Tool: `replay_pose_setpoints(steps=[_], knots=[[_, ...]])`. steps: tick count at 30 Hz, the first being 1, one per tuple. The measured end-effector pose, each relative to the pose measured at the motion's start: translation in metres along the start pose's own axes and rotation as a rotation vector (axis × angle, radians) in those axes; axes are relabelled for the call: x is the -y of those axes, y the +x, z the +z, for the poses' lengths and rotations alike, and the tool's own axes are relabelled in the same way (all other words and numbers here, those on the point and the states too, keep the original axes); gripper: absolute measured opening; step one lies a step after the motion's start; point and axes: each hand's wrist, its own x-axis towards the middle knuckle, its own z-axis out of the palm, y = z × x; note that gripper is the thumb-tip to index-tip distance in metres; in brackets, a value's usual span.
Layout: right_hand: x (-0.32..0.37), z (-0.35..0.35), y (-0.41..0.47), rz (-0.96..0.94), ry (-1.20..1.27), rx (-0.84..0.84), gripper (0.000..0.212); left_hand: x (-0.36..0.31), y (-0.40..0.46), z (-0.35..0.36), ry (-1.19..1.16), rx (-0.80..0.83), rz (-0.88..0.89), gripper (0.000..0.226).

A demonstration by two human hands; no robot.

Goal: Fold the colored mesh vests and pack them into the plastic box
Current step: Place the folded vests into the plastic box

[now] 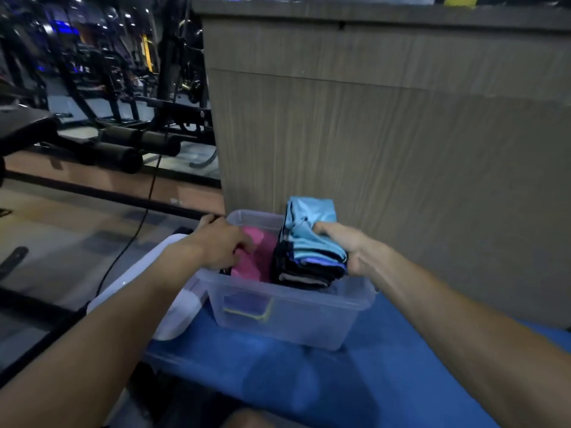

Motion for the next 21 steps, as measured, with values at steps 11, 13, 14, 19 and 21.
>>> replay_pose_setpoints(steps=[11, 13, 14, 19, 21], knots=[[-0.057, 0.015, 0.047, 0.322, -0.455, -0.010, 0.018, 0.039, 0.014, 0.045, -0.345, -0.133, 0.105, 0.031], [-0.053, 0.016, 0.045, 0.336, -0.478, -0.011, 0.019, 0.040, 0.015, 0.045, -0.356, -0.132, 0.101, 0.033], [-0.052, 0.016, 0.047, 0.332, -0.462, -0.015, 0.023, 0.040, 0.014, 0.044, -0.365, -0.137, 0.099, 0.034], [-0.051, 0.020, 0.046, 0.352, -0.583, -0.003, 0.034, 0.040, 0.015, 0.047, -0.425, -0.198, 0.111, 0.043], [-0.050, 0.022, 0.039, 0.326, -0.810, -0.011, 0.040, 0.041, 0.015, 0.049, -0.449, -0.230, 0.055, 0.062]])
